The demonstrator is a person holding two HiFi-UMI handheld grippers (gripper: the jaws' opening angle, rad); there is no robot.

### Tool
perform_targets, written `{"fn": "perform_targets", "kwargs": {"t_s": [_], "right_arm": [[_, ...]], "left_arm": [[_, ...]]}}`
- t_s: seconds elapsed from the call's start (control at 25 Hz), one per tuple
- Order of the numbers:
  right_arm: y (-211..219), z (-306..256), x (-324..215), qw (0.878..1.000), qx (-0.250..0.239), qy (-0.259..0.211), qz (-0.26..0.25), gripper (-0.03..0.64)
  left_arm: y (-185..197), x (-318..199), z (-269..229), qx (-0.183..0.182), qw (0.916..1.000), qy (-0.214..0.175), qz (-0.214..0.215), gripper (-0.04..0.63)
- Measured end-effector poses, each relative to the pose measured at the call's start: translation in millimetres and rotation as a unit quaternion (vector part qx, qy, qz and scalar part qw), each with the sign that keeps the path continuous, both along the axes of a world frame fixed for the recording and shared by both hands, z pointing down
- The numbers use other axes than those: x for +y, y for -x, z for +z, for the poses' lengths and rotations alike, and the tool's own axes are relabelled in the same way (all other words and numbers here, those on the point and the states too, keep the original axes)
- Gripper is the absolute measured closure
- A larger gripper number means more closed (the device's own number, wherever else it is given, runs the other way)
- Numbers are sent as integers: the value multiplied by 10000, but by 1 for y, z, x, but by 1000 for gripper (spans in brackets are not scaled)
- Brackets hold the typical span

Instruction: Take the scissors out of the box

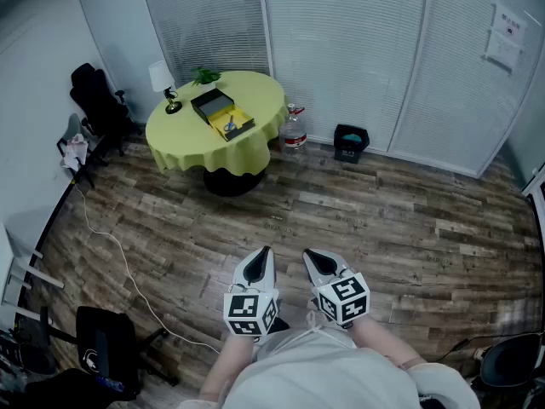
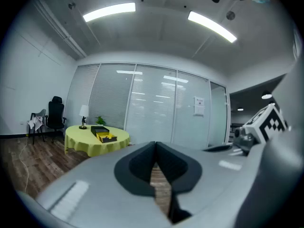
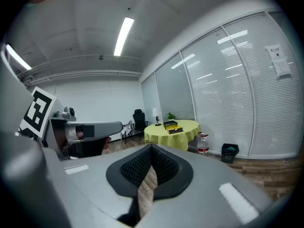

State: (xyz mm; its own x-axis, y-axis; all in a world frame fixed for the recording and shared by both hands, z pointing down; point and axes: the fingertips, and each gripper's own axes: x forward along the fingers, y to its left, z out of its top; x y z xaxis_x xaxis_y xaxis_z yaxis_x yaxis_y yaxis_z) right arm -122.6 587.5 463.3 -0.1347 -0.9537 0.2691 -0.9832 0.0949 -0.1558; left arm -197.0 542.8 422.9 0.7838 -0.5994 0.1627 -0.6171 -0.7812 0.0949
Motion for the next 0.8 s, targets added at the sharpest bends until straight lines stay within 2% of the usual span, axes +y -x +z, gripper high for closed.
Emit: {"fn": "perform_targets", "kwargs": {"t_s": [0.4,0.8], "right_arm": [[-15,8,3,9999,-35,71,-72,617],[-38,21,-8,9996,-240,84,87,618]], "left_arm": [[-16,-1,9,-116,9999,-24,-72,589],[-37,-10,22,-305,9995,-3,11,589]]}}
